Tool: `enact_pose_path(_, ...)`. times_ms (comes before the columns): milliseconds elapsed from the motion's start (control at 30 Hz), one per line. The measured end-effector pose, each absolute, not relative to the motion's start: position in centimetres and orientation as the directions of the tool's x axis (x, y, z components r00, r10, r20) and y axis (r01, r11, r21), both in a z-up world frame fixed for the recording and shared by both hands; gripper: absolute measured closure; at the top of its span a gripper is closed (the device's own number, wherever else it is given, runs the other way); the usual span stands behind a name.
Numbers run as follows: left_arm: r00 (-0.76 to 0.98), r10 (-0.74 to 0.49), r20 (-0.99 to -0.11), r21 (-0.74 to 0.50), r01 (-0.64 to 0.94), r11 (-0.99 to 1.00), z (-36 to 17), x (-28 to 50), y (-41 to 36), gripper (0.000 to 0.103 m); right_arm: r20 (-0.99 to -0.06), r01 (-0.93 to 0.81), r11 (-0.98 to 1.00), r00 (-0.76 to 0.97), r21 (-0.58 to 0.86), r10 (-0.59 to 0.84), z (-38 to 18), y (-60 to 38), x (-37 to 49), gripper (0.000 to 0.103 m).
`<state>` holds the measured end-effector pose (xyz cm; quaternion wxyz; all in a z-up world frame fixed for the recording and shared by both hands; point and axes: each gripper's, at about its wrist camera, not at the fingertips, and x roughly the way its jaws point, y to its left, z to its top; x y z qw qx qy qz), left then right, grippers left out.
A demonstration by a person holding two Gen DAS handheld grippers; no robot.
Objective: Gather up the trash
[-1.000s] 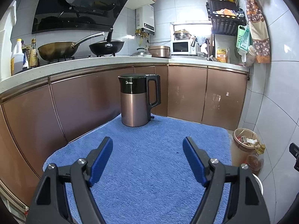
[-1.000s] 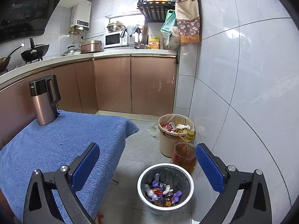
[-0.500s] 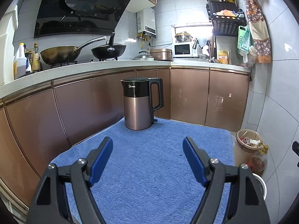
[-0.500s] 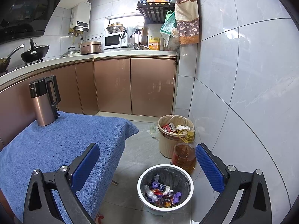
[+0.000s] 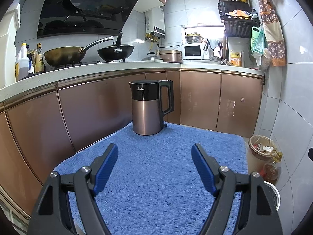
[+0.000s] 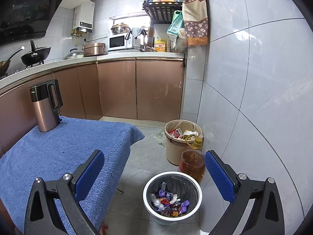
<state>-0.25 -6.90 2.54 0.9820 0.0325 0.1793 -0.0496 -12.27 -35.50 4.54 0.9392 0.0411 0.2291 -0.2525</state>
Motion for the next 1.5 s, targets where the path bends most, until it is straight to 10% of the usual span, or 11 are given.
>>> enact_pose_path(1500,0.920,-0.091,-0.382,0.033,0.112,0.993,2.15,-0.20,-6.01,0.027,-0.445,0.507,0.861,0.763,-0.037,-0.468,5.16,-35.20,-12.92,0.000)
